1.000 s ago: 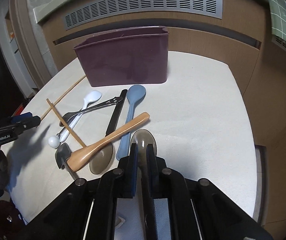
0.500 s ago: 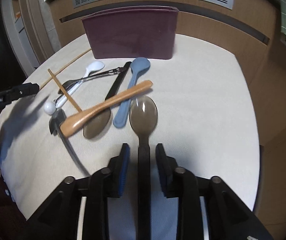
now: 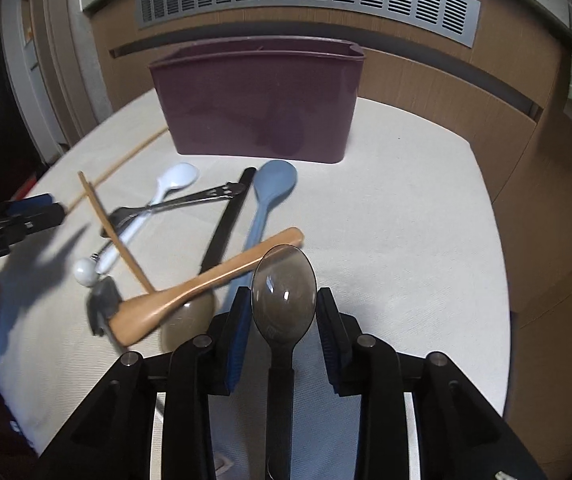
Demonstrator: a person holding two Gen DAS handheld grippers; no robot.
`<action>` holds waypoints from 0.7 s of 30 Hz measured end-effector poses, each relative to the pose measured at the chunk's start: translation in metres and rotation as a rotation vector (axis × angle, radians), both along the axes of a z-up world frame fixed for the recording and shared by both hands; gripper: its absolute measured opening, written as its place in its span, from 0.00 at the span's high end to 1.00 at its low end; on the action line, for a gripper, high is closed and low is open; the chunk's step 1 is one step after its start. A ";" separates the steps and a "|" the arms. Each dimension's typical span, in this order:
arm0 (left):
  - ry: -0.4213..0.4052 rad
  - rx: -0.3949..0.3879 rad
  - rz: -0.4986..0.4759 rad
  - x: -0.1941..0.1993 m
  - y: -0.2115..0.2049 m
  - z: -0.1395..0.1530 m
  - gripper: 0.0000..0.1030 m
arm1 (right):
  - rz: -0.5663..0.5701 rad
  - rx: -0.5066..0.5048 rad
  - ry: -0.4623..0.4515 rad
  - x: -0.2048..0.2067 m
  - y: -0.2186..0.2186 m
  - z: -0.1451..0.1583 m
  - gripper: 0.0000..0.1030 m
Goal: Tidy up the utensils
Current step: 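Grasp the dark brown spoon handle with the right tool, then grasp a wooden chopstick with the left tool while the right tool lifts the brown spoon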
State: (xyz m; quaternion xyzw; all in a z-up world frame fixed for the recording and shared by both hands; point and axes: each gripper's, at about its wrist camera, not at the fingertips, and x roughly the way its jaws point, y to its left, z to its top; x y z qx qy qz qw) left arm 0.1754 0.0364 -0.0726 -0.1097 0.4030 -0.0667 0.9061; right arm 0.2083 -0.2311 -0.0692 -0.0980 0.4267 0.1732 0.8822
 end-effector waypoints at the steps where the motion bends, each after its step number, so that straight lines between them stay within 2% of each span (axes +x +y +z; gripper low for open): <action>1: 0.004 -0.038 -0.015 0.003 -0.002 0.002 0.38 | 0.001 0.007 0.003 -0.001 0.000 0.000 0.72; 4: 0.018 -0.090 -0.044 0.008 -0.011 0.003 0.38 | 0.006 0.020 0.013 -0.005 0.000 -0.001 0.72; 12: 0.047 -0.065 -0.015 0.035 -0.017 -0.008 0.38 | -0.003 0.020 0.003 -0.010 -0.002 0.000 0.72; 16: 0.075 -0.104 0.020 0.056 -0.013 -0.019 0.38 | -0.014 0.014 0.009 -0.009 -0.002 -0.003 0.72; 21: 0.065 -0.061 0.051 0.059 -0.019 -0.021 0.38 | -0.016 0.014 0.010 -0.008 -0.002 -0.004 0.72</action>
